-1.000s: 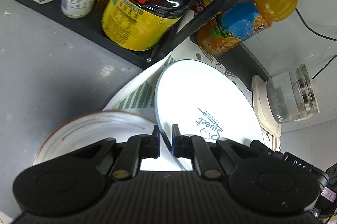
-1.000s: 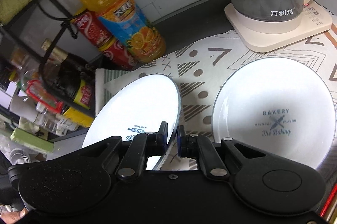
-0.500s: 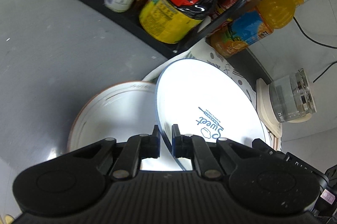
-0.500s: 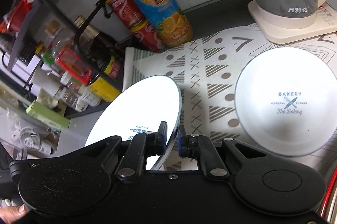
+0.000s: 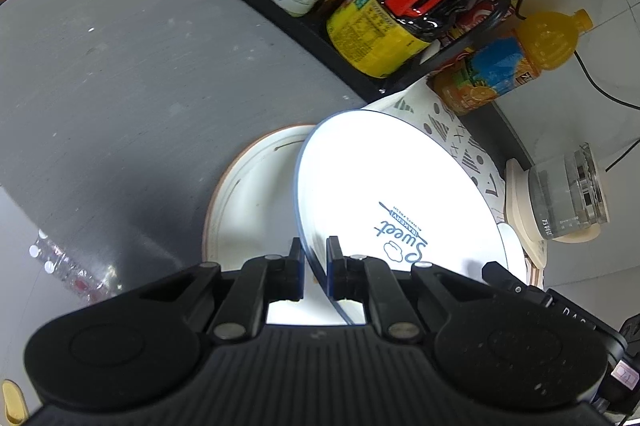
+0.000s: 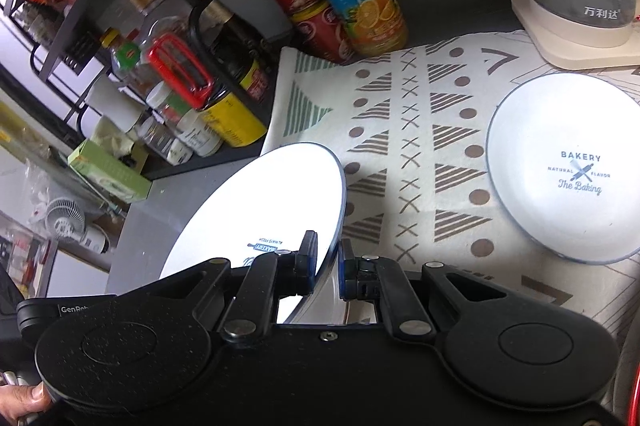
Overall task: Organize plates and bowls
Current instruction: 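Carry the 'Sweet' plate with both grippers onto the brown-flower white plate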
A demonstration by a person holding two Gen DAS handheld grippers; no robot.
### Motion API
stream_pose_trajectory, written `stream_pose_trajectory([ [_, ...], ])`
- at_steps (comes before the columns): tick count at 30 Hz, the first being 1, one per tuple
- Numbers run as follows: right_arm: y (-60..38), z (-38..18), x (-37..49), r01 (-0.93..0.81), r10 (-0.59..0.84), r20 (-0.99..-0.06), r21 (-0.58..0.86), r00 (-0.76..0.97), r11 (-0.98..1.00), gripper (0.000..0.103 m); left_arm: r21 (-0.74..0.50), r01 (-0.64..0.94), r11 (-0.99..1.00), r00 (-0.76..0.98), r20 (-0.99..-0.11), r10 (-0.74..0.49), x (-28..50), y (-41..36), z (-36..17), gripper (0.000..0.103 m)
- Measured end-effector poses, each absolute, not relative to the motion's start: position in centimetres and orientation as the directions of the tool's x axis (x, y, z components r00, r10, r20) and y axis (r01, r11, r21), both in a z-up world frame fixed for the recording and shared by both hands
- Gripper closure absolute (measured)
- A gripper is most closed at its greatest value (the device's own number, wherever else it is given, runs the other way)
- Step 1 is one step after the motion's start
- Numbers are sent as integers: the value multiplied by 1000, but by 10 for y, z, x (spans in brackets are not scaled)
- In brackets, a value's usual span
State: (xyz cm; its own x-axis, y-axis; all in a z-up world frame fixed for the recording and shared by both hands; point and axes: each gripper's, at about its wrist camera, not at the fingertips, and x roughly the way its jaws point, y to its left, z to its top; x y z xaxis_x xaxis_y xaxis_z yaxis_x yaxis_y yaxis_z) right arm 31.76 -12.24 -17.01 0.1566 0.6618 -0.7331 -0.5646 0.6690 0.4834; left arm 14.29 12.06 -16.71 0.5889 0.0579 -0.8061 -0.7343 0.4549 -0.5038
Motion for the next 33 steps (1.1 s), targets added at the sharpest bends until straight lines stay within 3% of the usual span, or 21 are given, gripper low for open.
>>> stream_pose_trajectory([
  [33, -119, -186, 300, -605, 611, -780, 423, 135, 674, 94, -417, -776, 473, 496, -867, 50, 134, 110, -187, 92],
])
